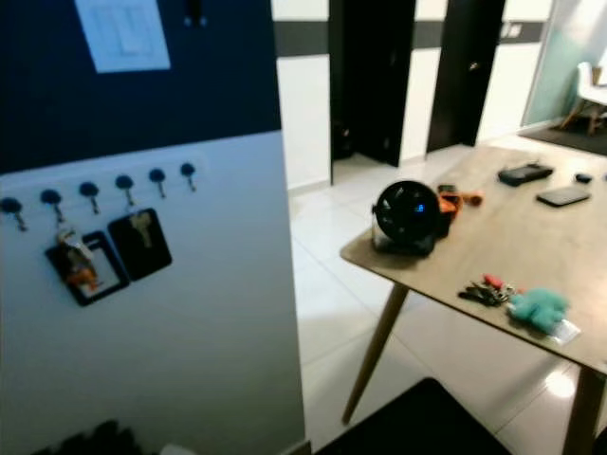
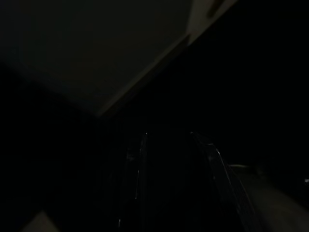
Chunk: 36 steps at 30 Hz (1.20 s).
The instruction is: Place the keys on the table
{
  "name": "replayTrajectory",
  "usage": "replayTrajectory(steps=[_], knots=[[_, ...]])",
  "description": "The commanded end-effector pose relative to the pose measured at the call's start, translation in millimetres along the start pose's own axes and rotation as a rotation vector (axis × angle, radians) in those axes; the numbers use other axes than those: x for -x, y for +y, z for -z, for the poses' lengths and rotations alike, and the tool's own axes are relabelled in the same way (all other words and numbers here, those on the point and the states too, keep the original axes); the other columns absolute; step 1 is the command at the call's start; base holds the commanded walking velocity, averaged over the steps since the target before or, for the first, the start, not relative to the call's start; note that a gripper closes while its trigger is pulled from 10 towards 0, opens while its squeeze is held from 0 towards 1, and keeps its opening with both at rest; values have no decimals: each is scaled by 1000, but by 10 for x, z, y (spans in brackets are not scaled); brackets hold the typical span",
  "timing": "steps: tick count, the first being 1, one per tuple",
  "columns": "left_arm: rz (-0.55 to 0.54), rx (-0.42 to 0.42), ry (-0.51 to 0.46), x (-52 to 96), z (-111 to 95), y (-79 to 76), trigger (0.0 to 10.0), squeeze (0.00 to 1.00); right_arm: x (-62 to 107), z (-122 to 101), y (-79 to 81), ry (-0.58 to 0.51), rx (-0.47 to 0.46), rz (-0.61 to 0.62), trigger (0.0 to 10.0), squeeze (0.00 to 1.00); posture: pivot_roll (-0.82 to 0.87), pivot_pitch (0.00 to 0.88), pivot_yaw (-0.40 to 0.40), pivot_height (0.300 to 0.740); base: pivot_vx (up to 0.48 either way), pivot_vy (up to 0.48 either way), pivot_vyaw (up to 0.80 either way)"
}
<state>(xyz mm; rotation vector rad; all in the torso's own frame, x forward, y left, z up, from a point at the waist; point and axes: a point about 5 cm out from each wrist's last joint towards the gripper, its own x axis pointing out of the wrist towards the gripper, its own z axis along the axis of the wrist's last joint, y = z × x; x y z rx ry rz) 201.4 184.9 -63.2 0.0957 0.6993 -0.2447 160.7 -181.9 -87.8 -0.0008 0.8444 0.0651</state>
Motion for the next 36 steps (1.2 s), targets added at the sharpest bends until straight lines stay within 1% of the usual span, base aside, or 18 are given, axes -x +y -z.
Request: replayTrajectory(steps=[1,3,4,10,13,16,21,25,26,27,28,29,36], knots=[[-18,-9,31,12,40,31,10000,0,16,62,2,25,-5,1,10000,0,54,39,33,740,0,0,800],[-24,-14,41,12,47,36,10000,0,16,62,2,25,-5,1,10000,0,54,39,33,740,0,0,800],[-29,-25,61,11,60,42,10000,0,16,62,4,25,-6,1,10000,0,54,39,35,740,0,0,800],[-13,-37,79,7,67,38,10000,0,16,66,10,25,-10,3,10000,0,52,40,38,740,0,0,800],[-20,-60,75,5,59,38,10000,0,17,69,11,25,-11,3,10000,0,52,40,38,740,0,0,800],[-8,-79,104,0,81,17,10000,0,19,71,11,25,-13,5,10000,0,49,42,40,740,0,0,800],[-11,-100,98,-1,76,11,10000,0,20,71,5,24,-15,8,10000,0,47,41,42,740,0,0,800],[-26,-93,105,-1,81,23,10000,0,19,70,3,24,-14,9,10000,0,47,40,42,740,0,0,800],[-41,-58,105,-2,79,38,10000,0,19,67,2,23,-13,9,10000,0,47,40,42,740,0,0,800],[-41,-58,105,-2,79,38,10000,0,19,67,2,23,-13,9,10000,0,47,40,42,740,0,0,800],[-61,-15,100,-4,63,69,10000,0,18,65,0,23,-13,10,10000,0,47,40,42,740,0,0,800],[-69,-5,95,-4,53,84,10000,0,17,64,-1,23,-13,10,10000,0,47,40,42,740,0,0,800],[-74,-3,82,-6,30,103,10000,0,16,57,-6,22,-10,9,10000,0,47,35,39,740,0,0,800]])
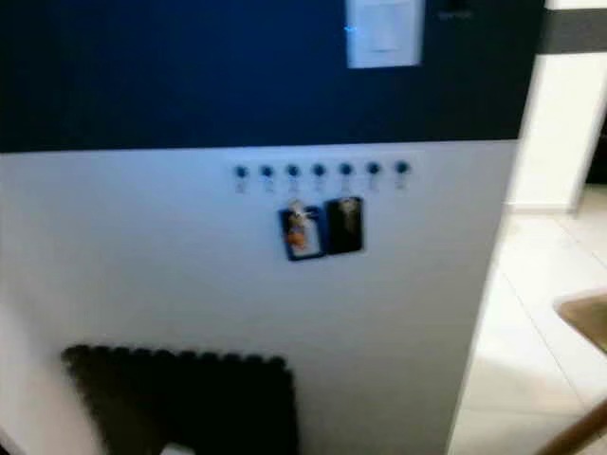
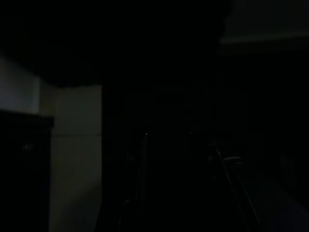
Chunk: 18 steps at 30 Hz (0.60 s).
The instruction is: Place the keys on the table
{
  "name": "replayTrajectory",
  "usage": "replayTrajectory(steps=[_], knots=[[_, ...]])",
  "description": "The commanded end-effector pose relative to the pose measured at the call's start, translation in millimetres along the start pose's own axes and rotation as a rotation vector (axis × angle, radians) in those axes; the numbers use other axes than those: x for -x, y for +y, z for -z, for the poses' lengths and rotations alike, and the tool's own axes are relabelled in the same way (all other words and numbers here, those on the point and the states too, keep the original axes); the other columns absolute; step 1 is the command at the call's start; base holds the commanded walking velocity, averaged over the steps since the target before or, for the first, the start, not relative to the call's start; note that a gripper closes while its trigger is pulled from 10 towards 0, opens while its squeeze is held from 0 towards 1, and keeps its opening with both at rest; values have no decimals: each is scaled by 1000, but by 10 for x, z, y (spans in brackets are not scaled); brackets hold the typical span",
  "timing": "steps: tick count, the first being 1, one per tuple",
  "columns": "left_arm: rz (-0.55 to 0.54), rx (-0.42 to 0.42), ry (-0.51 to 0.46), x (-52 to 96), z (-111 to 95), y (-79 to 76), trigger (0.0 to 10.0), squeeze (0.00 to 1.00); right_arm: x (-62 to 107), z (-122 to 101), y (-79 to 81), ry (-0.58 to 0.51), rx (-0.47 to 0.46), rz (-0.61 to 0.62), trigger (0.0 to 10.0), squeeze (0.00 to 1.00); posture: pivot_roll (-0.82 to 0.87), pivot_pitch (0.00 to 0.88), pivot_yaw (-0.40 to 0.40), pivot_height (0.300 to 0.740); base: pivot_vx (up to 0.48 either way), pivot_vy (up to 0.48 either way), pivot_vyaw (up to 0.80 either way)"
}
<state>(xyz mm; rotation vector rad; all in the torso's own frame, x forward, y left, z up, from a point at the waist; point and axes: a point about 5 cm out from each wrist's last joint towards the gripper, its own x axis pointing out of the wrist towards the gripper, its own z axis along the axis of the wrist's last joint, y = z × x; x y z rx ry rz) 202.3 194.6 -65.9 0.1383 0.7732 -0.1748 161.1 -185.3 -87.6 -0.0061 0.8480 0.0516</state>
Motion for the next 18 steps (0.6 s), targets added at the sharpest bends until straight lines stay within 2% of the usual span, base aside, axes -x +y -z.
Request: replayTrajectory(steps=[1,5,14,15,18], knots=[[2,-5,2,0,0,2,10000,0,16,61,24,18,-8,-4,10000,0,47,32,39,740,0,0,800],[11,-40,17,2,27,-26,10000,0,18,58,13,17,-6,-2,10000,0,43,28,39,740,0,0,800],[0,-46,37,-5,42,-43,10000,0,19,54,-13,18,5,6,10000,0,42,18,35,740,0,0,800],[0,-48,32,-9,24,-35,10000,0,16,36,-39,10,-25,30,10000,0,42,13,34,740,0,0,0],[1,-50,27,-12,7,-26,10000,0,10,14,-47,2,-22,33,10000,0,39,11,36,740,0,0,0]])
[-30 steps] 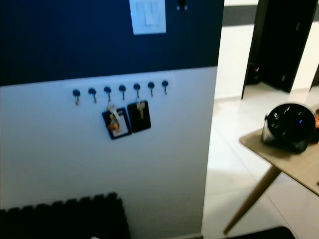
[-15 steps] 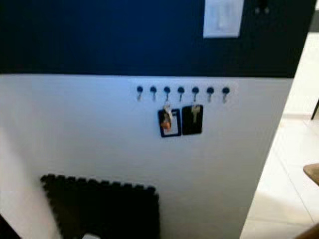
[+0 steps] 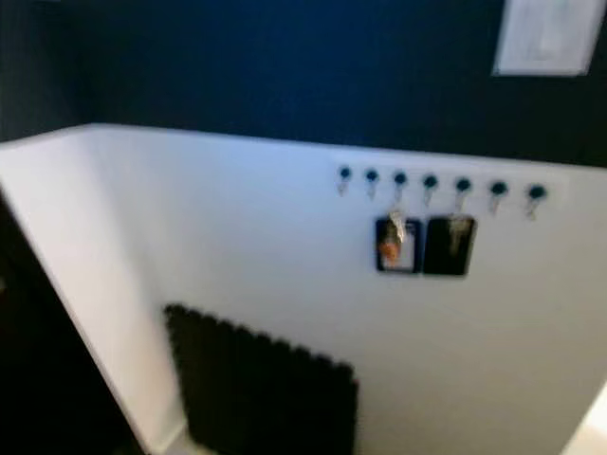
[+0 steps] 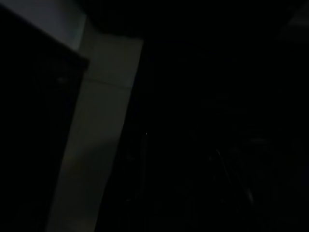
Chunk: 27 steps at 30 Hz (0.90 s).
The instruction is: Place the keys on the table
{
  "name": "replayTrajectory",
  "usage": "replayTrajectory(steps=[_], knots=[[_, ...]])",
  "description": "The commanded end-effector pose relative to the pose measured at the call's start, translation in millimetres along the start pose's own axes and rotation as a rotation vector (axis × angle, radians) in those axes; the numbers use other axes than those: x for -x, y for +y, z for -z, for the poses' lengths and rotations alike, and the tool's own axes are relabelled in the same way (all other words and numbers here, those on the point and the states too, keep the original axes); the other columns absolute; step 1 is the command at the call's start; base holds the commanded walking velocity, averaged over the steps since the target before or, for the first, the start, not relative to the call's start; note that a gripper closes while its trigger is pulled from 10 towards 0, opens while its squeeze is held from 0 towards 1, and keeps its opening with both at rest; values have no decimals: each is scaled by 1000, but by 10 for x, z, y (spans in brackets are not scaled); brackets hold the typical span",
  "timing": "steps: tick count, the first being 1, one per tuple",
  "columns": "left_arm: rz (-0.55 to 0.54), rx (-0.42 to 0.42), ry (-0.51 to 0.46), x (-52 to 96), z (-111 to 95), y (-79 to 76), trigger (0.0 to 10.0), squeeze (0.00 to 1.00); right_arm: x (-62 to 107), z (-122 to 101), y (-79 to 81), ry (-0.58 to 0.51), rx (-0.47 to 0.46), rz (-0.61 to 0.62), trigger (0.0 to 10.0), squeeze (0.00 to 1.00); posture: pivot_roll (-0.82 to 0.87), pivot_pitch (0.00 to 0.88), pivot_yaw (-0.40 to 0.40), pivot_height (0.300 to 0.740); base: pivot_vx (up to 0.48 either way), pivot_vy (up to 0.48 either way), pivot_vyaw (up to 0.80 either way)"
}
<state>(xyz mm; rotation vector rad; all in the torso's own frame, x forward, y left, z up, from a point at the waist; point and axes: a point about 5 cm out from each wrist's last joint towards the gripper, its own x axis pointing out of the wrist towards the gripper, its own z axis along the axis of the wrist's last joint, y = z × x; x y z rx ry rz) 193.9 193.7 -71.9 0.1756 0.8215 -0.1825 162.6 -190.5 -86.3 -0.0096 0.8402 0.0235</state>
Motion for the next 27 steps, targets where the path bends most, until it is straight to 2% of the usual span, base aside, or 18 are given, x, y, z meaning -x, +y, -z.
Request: replayTrajectory(steps=[1,10,17,20,27], knots=[[4,-17,-26,-24,-95,6,10000,0,7,29,7,9,-11,4,10000,0,39,11,36,740,0,0,0],[43,-54,-34,-38,-136,-32,10000,0,4,23,22,6,-13,5,10000,0,35,16,37,740,0,0,0],[47,-65,-35,-44,-143,-57,10000,0,12,47,18,12,-15,8,10000,0,30,21,39,740,0,-451,0],[13,-33,-58,-43,-165,-32,10000,0,12,44,11,12,-16,11,10000,0,31,24,38,740,0,0,0],[8,-46,-72,-41,-192,-6,10000,0,6,31,12,11,-15,10,10000,0,40,24,34,740,0,0,0]])
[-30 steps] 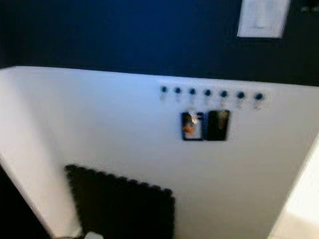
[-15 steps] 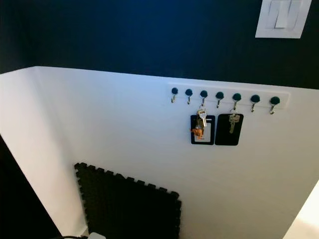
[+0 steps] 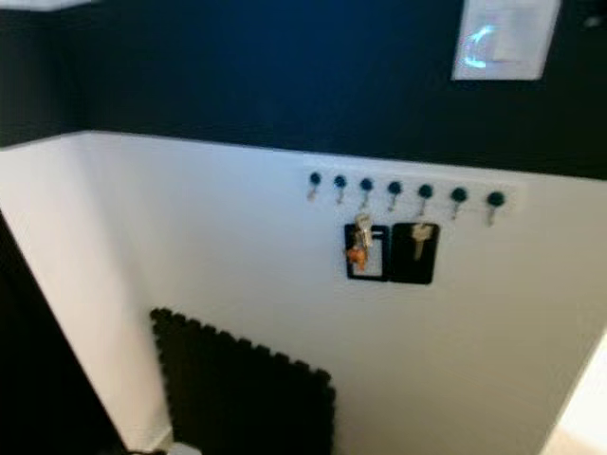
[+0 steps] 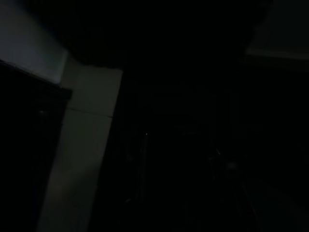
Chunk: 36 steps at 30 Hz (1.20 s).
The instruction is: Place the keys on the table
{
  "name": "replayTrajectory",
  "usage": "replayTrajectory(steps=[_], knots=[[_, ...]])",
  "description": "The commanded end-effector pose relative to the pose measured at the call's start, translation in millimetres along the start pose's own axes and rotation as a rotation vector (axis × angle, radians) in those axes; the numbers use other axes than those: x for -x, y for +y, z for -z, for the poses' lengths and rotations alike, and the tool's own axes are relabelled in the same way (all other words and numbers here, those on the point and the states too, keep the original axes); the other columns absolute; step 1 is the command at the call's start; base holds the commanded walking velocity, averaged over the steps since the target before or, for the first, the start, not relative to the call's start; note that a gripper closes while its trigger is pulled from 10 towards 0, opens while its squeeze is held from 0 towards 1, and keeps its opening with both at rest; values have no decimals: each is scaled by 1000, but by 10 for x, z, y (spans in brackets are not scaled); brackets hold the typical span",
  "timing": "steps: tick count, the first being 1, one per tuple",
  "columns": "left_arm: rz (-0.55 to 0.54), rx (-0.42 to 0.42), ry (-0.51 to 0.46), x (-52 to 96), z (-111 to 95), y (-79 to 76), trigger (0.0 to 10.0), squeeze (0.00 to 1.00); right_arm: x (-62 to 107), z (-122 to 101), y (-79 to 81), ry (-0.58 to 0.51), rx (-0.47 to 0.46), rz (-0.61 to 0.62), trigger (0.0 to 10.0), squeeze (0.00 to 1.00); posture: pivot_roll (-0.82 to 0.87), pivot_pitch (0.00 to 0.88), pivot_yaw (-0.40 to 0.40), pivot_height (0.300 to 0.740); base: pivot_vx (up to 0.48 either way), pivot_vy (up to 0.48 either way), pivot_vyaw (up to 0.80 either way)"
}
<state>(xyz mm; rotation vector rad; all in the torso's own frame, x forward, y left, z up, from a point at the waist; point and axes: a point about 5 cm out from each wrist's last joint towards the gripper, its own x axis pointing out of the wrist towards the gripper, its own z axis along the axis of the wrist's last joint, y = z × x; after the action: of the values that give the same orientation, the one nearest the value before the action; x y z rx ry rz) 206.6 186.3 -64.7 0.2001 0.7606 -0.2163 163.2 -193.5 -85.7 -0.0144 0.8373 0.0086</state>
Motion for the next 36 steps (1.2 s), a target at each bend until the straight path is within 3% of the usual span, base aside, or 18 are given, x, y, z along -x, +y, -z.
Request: replayTrajectory(steps=[1,12,14,15,17,18,21,22,24,25,29,36], knots=[[1,-12,-28,2,-45,46,10000,0,0,30,56,13,-14,-8,10000,0,42,23,36,740,0,0,0],[74,-89,-208,37,-264,90,10000,0,-15,-43,59,-28,-11,-8,10000,0,43,21,41,740,0,0,0],[121,-117,-325,69,-417,80,10000,0,-17,-181,12,-126,41,9,10000,0,51,25,37,740,0,0,0],[121,-117,-325,69,-417,80,10000,0,-17,-181,12,-126,41,9,10000,0,51,25,37,740,0,0,0],[182,-129,-469,129,-618,76,10000,0,4,-465,-40,-322,88,26,10000,0,41,32,41,740,0,0,0],[182,-129,-469,129,-618,76,10000,0,4,-465,-40,-322,88,26,10000,0,41,32,41,740,0,0,0],[259,-130,-639,233,-867,52,10000,0,109,-863,-150,-595,93,90,10000,0,33,37,49,740,0,0,0],[259,-130,-639,233,-867,52,10000,0,109,-863,-150,-595,93,90,10000,0,33,37,49,740,0,0,0],[255,-98,-725,280,-1024,67,10000,0,167,-1034,-176,-703,98,117,10000,0,33,42,48,740,0,0,0],[255,-98,-725,280,-1024,67,10000,0,167,-1034,-176,-703,98,117,10000,0,33,42,48,740,0,0,0],[259,-82,-832,336,-1307,56,10000,0,311,-1425,-35,-934,114,63,10000,0,36,47,42,740,0,0,0],[278,-53,-893,373,-1516,40,10000,0,562,-1777,116,-1156,161,14,10000,0,25,47,32,740,0,0,0]])
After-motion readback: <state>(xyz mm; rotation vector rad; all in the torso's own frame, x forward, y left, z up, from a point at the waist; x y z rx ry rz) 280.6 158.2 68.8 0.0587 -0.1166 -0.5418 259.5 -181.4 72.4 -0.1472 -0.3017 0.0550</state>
